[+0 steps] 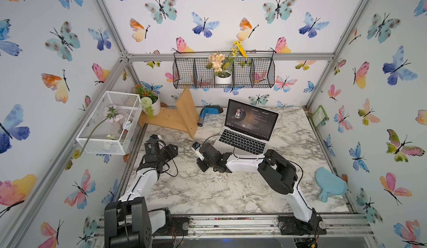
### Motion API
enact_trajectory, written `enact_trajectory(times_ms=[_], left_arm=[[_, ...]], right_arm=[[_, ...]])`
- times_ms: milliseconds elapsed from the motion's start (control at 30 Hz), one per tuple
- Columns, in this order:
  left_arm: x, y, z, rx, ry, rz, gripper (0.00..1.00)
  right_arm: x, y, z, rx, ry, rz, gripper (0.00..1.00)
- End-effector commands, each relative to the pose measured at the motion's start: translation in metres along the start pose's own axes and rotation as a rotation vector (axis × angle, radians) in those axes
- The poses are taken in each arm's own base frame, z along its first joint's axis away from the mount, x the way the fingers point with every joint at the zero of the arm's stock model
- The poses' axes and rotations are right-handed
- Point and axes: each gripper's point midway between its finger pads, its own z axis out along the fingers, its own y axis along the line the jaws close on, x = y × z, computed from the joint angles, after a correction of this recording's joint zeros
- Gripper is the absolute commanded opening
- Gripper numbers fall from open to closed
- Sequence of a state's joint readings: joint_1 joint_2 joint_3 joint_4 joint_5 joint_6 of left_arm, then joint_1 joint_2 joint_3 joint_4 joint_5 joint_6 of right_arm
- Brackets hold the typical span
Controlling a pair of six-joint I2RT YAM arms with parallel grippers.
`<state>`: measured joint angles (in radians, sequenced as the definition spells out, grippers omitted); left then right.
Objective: Remove the wireless mouse receiver from the laptop
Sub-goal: Pick up the USB plug at the center of the board, then adjust the USB plug.
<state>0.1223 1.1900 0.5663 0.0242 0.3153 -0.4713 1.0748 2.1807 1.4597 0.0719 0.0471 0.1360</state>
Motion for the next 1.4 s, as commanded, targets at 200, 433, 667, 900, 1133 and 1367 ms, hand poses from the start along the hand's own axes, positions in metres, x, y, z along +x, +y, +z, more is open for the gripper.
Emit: enact_trajectory(times_ms=[200,433,667,900,1133,1367], left_arm=[[0.001,-0.018,-0.006,0.106,-0.012,0.058,0.47],[0.024,-0.077,-0.022,0.466,0.118,0.048,0.46],[0.052,-0.115,-0.052,0.721,0.353,-0.031,0.60],[0.074,-0.164,-0.085,0.883,0.578,-0.065,0.67],[0.068,-0.206,-0.125,1.011,0.636,0.018,0.67],[0.098,-0.224,-0.128,1.037,0.739,0.073,0.67]], right_arm=[[-0.017,0.026,-0.083,-0.257,-0.072,-0.238,0.16],[-0.006,0.028,-0.149,-0.399,-0.041,-0.369,0.17],[-0.018,0.010,-0.206,-0.338,-0.096,-0.434,0.17],[-0.027,0.008,-0.233,-0.314,-0.116,-0.462,0.17],[-0.039,0.011,-0.253,-0.318,-0.160,-0.495,0.17],[-0.049,0.011,-0.263,-0.311,-0.188,-0.518,0.17]])
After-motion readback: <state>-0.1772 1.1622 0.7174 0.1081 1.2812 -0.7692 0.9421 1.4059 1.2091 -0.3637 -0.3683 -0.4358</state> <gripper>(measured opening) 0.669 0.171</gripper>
